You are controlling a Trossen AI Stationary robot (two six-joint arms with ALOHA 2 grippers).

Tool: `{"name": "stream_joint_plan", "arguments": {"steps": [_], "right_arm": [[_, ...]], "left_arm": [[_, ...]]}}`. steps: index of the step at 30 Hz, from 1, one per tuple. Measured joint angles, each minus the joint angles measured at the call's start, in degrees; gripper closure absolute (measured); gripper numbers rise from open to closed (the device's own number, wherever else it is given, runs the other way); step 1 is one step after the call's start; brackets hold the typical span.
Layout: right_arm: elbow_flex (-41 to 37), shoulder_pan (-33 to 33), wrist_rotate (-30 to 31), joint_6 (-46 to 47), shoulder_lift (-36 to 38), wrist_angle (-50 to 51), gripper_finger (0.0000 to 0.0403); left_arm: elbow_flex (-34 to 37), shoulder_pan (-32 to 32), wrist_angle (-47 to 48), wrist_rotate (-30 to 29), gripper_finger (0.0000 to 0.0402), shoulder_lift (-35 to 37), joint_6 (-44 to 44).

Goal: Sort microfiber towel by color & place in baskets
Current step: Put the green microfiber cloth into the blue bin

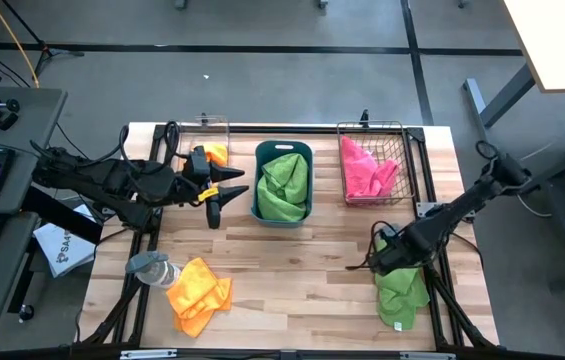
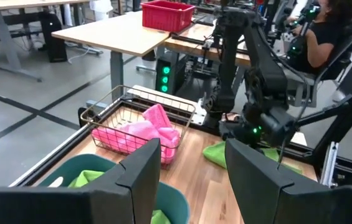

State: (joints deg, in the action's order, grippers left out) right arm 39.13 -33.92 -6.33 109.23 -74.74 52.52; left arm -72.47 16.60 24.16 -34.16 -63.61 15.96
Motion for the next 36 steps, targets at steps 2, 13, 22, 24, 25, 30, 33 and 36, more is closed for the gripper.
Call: {"name": "stream_joint_plan", "arguments": {"steps": [2, 13, 22, 24, 25, 30, 33, 36], "right_arm": [[0.0, 0.1, 0.0, 0.0, -2.4, -0.2, 0.0101], [0.2, 0.2, -1.4, -9.0, -11.3, -7.9, 0.0187], [4.9, 3.1, 3.6, -14.7, -4.0, -9.3, 0.0390], [8.1, 4.8, 6.8, -19.8, -0.7, -9.8, 0.0396], [10.1, 5.9, 8.5, -23.0, 0.9, -11.3, 0.0395], [19.8, 14.4, 15.7, -44.3, 5.4, -24.8, 0.0398], [25.2, 20.5, 15.7, -57.3, 5.1, -34.1, 0.0400], [29.4, 26.5, 15.4, -68.3, 4.0, -42.0, 0.0400]], "left_arm": [[0.0, -0.5, 0.0, 0.0, 0.0234, 0.0, 0.3], [0.0, -1.3, 0.0, 0.0, 0.0234, 0.0, 2.0], [0.0, -1.3, -0.1, 0.0, 0.0234, 0.0, 2.9], [0.0, -1.3, -0.1, 0.0, 0.0234, 0.0, 2.1], [0.0, -1.3, -0.2, 0.0, 0.0234, 0.0, 1.6], [0.0, -1.3, -1.1, -2.9, 0.0234, 0.0, -1.2], [0.0, -1.3, -2.0, -5.0, 0.0234, 0.0, -2.6], [0.0, -1.3, -3.3, -5.6, 0.0234, 0.0, -3.3]]}}
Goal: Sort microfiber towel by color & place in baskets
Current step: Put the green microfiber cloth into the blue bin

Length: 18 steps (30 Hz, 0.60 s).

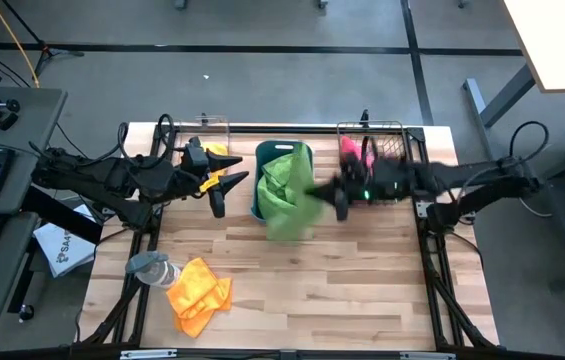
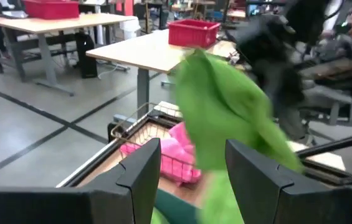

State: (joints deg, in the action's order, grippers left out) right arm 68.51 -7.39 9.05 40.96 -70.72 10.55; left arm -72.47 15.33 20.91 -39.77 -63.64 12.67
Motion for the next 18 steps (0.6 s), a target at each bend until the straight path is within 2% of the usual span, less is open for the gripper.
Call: {"name": "stream_joint_plan", "arguments": {"steps": [4, 9, 18], "right_arm": [[3.2, 7.0, -1.3, -9.5, -2.0, -5.8, 0.0401], [3.8, 13.2, -4.7, -11.4, -7.1, -7.8, 0.0402], [3.7, 15.2, -9.6, -10.3, -21.6, -8.7, 0.0402]], "left_arm": [[0.0, 0.1, -2.7, 0.3, 0.0234, 0.0, -0.5], [0.0, 0.7, -6.8, 5.2, 0.0234, 1.6, -1.0], [-0.1, 3.7, -10.6, 6.0, 0.0234, 8.5, -4.9]]}}
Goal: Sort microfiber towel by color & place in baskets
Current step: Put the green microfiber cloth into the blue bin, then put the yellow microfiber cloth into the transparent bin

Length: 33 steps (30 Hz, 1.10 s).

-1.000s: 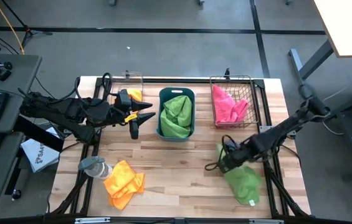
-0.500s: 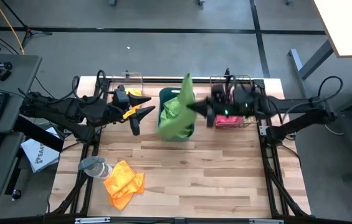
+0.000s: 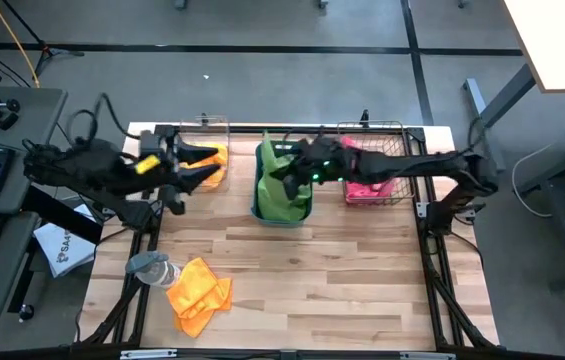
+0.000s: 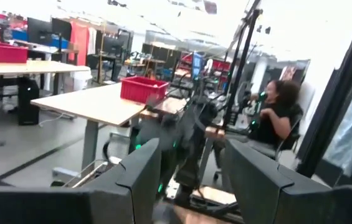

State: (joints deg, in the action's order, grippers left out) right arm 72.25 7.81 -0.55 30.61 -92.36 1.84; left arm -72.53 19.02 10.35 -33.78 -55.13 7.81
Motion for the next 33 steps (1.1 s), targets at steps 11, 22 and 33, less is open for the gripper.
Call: {"name": "stream_joint_plan", "arguments": {"steps": [11, 22, 33], "right_arm": [[0.0, 2.7, -3.3, 10.2, -8.6, 3.9, 0.0380], [0.0, 3.6, -6.6, 6.5, -4.6, 10.4, 0.0174], [0.0, 3.3, -12.7, 1.2, 5.9, 11.0, 0.0076]], "left_arm": [[0.0, 1.9, 0.9, -0.1, 0.0234, 2.0, 0.2], [0.0, 4.0, 3.6, 0.1, 0.0234, 1.4, 2.4], [-0.1, 3.7, 7.7, 3.7, 0.0234, -2.1, 6.3]]}}
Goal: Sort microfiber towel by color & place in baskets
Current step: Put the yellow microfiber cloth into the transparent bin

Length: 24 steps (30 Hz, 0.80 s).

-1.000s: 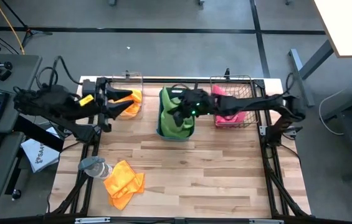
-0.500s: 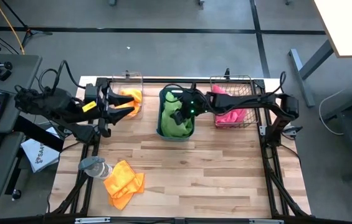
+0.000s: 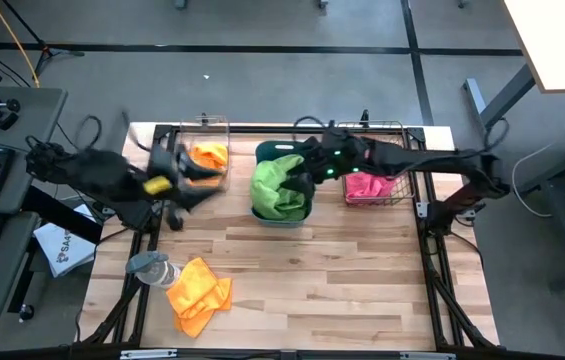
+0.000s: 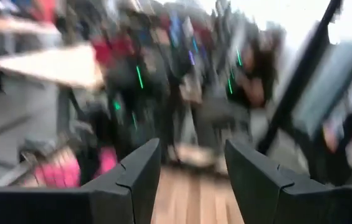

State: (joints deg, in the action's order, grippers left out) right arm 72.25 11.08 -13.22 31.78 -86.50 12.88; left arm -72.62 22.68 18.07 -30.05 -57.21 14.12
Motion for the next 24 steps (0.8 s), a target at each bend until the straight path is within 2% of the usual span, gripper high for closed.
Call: {"name": "stream_joint_plan", "arguments": {"steps": [3, 5, 9, 12, 16, 24], "right_arm": [[0.0, -0.4, 2.1, -0.8, 4.6, 1.3, 0.0076], [0.0, -0.4, 4.2, -1.5, 7.5, 2.7, 0.0077], [0.0, -0.3, 8.8, -2.7, 12.3, 8.1, 0.0077], [0.0, -0.3, 10.8, -3.7, 14.9, 12.0, 0.0077], [0.0, -0.3, 12.2, -3.8, 16.1, 16.2, 0.0077], [0.0, -0.3, 12.2, -5.3, 15.6, 21.9, 0.0077]], "left_arm": [[-1.8, -2.5, 9.3, 9.7, 0.0234, -6.0, 2.3], [-5.0, -4.7, 18.9, 16.0, 0.0234, -11.4, 4.8], [-13.3, -8.9, 37.4, 25.6, 0.0234, -21.5, 8.9], [-15.7, -10.1, 47.8, 31.1, 0.0234, -29.5, 11.2], [-15.4, -9.1, 56.5, 35.0, 0.0234, -37.1, 10.8], [-13.4, -3.5, 67.8, 36.4, 0.0234, -51.7, 5.4]]}}
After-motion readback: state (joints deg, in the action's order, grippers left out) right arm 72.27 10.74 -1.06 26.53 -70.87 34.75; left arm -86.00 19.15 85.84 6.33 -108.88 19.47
